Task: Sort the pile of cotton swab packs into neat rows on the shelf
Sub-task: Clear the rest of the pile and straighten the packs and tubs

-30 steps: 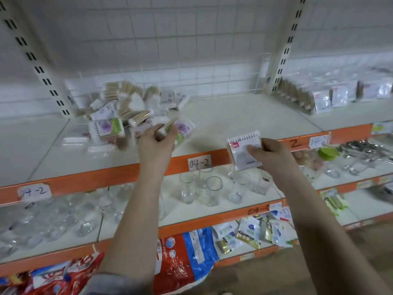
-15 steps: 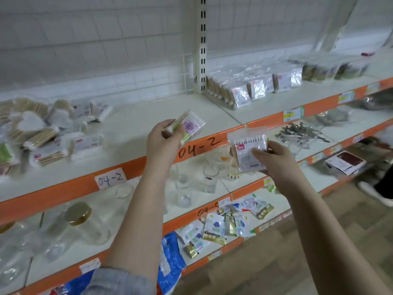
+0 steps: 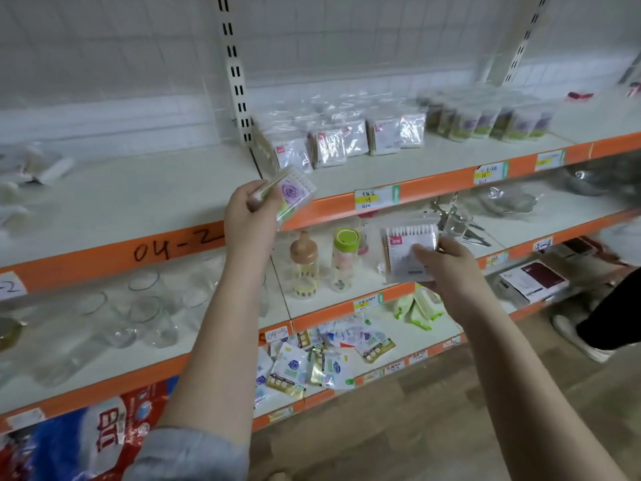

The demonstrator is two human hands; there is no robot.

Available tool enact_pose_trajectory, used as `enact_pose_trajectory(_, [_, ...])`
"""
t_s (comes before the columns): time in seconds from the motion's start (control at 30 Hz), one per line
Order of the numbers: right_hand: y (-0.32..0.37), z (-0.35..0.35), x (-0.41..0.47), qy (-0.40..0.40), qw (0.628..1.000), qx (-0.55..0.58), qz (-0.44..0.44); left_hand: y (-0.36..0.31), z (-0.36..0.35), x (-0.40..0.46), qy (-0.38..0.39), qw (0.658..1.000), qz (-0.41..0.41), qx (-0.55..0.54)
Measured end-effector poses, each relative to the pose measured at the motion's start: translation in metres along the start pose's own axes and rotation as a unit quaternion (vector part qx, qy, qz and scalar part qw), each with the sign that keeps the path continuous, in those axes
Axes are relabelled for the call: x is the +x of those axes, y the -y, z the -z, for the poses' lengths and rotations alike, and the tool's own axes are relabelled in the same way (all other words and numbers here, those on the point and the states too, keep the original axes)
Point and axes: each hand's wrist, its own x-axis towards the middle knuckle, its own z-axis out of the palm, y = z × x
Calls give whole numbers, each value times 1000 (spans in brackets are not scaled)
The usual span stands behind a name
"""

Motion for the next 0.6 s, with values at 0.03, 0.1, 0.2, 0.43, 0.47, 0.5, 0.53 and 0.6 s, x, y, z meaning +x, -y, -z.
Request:
enact_pose_trajectory(0.03, [0, 6, 7, 5, 1000, 8, 1, 0, -9, 1, -4, 1000, -1, 0])
enact_pose_trajectory(0.1, [1, 17, 21, 12, 1000, 17, 2, -2, -28, 6, -11, 1000, -2, 0])
enact_pose_trajectory(0.2, [2, 32, 46, 13, 1000, 22, 0, -4, -56, 16, -16, 1000, -9, 9])
enact_pose_trajectory(0.43, [9, 51, 124, 20, 1000, 13, 16, 0, -116, 66, -29, 999, -37, 12])
enact_pose_trajectory(0.47, [12, 53, 138, 20, 999, 14, 24, 2, -125, 77, -31, 999, -42, 10])
enact_pose_trajectory(0.5, [16, 54, 151, 20, 999, 12, 33, 2, -134, 88, -35, 998, -44, 10])
enact_pose_trajectory(0.53, [22, 55, 163, 20, 999, 11, 40, 2, -142, 98, -38, 998, -45, 10])
enact_pose_trajectory(0.6, [35, 53, 189, 24, 998, 7, 49, 0, -157, 117, -42, 998, -51, 5])
